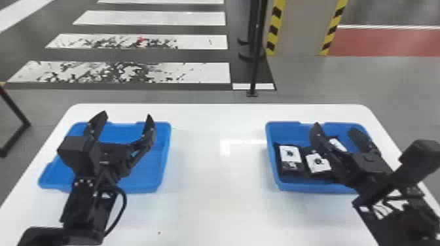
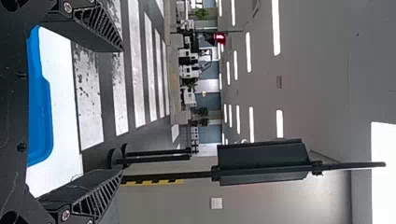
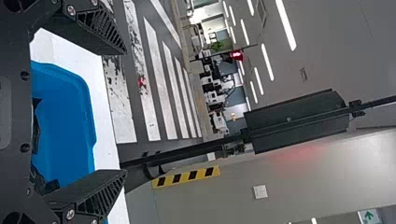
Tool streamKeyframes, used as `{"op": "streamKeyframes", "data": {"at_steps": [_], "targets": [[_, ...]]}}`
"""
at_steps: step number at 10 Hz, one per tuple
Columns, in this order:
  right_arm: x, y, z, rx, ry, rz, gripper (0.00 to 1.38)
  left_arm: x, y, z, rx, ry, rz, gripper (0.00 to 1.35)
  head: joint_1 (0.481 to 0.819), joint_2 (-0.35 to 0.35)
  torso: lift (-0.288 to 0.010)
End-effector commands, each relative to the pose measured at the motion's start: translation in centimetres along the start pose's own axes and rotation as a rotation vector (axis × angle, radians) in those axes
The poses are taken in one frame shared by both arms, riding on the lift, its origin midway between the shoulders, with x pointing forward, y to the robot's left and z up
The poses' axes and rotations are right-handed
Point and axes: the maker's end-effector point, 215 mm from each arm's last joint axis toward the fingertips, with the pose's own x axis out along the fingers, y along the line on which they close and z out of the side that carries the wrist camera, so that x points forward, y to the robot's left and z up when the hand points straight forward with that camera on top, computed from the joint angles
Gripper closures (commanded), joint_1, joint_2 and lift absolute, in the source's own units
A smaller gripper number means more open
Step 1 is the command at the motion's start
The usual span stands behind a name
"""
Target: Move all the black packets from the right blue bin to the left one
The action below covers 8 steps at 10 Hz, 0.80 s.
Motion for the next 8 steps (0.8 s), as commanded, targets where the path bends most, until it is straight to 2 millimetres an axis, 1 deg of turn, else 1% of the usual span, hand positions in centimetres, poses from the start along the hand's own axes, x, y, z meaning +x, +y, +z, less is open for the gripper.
{"op": "streamKeyframes", "data": {"at_steps": [1,5,7,8], "targets": [[0.0,0.1,-0.1,0.001,0.005,0.000,0.12,0.0,0.1,0.0,0.000,0.000,0.002,0.10,0.695,-0.004,-0.140],[0.0,0.2,-0.2,-0.001,0.013,0.002,0.12,0.0,0.2,0.1,0.001,-0.005,0.004,0.10,0.695,-0.001,-0.140],[0.2,0.0,-0.7,0.004,0.031,0.001,0.12,0.0,0.2,0.0,-0.001,0.000,0.004,0.10,0.695,0.000,-0.140],[0.5,0.1,-1.3,0.008,0.058,0.002,0.13,0.0,0.2,0.0,-0.001,0.000,0.004,0.10,0.695,0.001,-0.140]]}}
